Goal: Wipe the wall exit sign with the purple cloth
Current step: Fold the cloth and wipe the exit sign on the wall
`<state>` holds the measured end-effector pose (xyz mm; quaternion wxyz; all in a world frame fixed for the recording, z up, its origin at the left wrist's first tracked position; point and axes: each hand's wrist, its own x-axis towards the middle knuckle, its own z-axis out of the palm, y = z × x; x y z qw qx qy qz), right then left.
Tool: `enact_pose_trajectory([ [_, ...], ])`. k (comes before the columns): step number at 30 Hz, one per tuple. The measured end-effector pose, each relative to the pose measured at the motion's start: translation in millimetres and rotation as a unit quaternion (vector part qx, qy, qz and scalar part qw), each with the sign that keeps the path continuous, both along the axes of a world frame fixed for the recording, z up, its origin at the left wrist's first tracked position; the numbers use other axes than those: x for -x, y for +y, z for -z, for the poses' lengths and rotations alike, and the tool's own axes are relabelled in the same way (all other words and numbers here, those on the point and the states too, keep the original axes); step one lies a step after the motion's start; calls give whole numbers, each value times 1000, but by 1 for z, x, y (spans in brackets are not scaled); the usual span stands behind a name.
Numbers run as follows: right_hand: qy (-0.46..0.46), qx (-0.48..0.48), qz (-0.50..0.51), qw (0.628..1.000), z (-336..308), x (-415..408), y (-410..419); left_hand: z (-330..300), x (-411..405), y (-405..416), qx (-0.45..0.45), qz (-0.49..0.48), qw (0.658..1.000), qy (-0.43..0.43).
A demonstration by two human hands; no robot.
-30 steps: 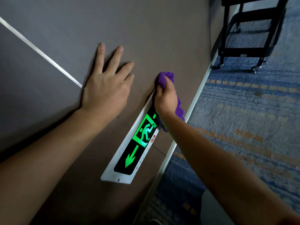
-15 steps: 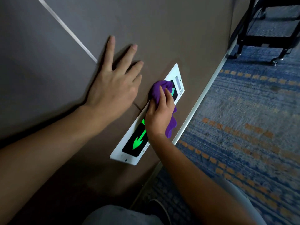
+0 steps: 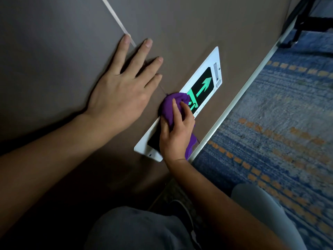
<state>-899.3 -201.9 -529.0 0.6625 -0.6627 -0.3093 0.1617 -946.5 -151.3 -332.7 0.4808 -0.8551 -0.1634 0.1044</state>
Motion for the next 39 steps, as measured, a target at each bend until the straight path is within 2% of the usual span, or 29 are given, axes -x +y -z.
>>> enact_pose_trajectory([
  [3,-47,-5,3,999,13,-17,6,5,-8,1,-6,9,1000,-10],
  [8,-52,-32,26,998,23,-31,17,15,-42,13,-3,26,999,25],
  [13,-6,-32,53,998,14,-74,38,15,-44,14,9,19,999,30],
  [18,17,-27,35,999,7,-94,38,22,-46,18,21,45,999,20],
  [23,33,-27,10,999,2,-66,24,19,-40,12,40,38,998,-9],
  [27,37,-41,-22,998,7,-20,-1,-6,5,-2,39,22,998,-39],
  [33,0,-19,-58,998,9,22,-26,-1,53,-20,-6,25,999,-48],
  [37,-90,-12,-96,991,14,1,-26,3,54,-16,-7,23,999,-43],
  [39,-92,-11,-87,992,14,-21,-16,5,55,-15,-20,18,999,-38],
])
